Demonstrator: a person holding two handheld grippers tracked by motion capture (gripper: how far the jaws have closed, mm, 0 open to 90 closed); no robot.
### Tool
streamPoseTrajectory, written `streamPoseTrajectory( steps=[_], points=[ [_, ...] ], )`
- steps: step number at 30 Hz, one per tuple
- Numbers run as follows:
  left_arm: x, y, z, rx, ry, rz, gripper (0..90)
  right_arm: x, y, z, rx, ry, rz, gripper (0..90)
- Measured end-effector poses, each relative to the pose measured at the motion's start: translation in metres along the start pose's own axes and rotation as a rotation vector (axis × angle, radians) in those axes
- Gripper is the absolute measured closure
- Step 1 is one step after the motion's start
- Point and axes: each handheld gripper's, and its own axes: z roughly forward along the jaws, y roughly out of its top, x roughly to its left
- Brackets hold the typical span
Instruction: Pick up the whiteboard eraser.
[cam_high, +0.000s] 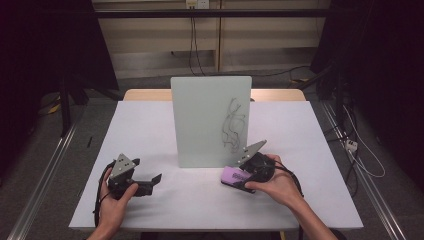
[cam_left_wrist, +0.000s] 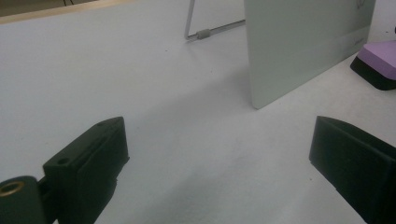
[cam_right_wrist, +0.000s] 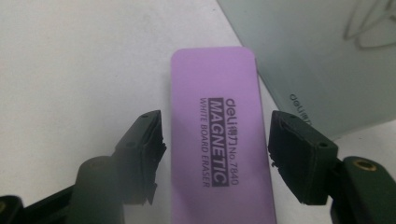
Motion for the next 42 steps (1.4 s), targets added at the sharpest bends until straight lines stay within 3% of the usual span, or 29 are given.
streamPoseTrajectory(
  steps=[6, 11, 24, 33, 42],
  points=[
    [-0.0002, -0.0003, 0.0008, 0.002, -0.005, -0.004, 4.6, 0.0025, 0.0022, 0.0054, 0.035, -0.013, -0.008, 35.8],
    [-0.0011, -0.0001, 0.002, 0.009, -0.006, 0.007, 4.6, 0.0021, 0.0019, 0.0078, 0.053, -0.026, -0.019, 40.5],
    [-0.0003, 0.0002, 0.0015, 0.009, -0.006, 0.007, 4.5, 0.0015, 0.0022, 0.0094, 0.064, -0.026, -0.016, 41.9],
    [0.0009, -0.0004, 0.0011, 0.007, -0.006, 0.003, 4.5, 0.0011, 0.0005, 0.0081, 0.044, -0.035, -0.006, 42.2],
    [0.001, -0.0015, 0.0018, 0.012, -0.009, -0.003, 4.5, -0.0018, -0.0031, 0.0024, -0.002, -0.009, 0.021, 42.2]
  ],
)
